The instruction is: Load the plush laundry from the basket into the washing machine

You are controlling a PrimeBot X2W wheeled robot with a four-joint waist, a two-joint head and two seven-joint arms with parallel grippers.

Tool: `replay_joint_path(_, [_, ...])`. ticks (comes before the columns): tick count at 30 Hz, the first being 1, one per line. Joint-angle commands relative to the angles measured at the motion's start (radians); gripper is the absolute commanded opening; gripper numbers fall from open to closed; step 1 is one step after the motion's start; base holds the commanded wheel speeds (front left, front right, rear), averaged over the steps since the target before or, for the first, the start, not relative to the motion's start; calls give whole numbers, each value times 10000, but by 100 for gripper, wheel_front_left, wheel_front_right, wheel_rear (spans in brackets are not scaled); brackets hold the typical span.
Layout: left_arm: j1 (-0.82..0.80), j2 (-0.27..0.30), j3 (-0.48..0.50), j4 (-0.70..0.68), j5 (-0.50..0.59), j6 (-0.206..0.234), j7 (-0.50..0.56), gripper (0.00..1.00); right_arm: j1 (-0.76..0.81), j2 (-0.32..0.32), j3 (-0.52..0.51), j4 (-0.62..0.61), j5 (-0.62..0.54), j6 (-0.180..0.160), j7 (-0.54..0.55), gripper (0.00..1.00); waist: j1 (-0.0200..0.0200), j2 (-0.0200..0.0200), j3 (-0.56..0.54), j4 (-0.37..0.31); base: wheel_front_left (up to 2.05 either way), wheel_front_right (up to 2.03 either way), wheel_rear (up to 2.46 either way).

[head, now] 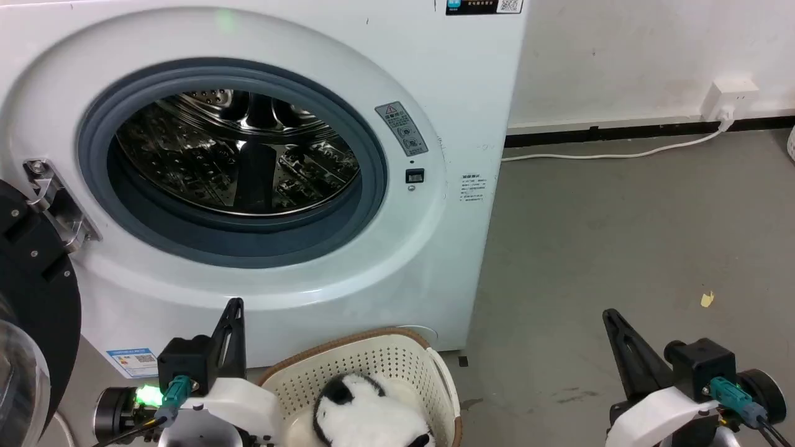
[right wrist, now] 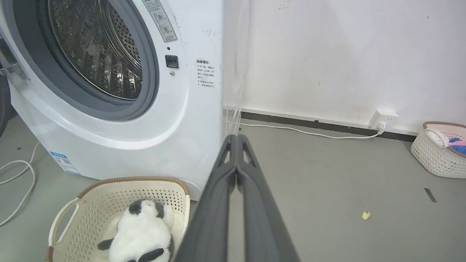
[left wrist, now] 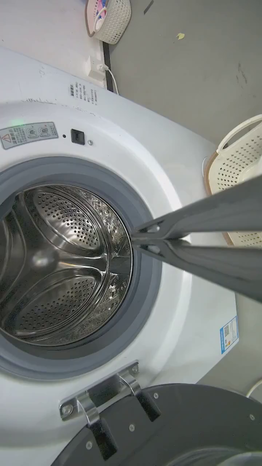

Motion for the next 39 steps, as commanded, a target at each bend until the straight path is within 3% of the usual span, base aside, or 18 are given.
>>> replay_joint_path(1, [179, 3, 5, -45, 18, -53, 3, 0, -117, 17, -3, -37, -60, -9, 14, 0, 0, -1, 0, 0, 0, 0, 0])
replay_joint_path(39, [179, 3, 5, -45, 18, -53, 3, 0, -117, 17, -3, -37, -60, -9, 14, 0, 0, -1, 0, 0, 0, 0, 0])
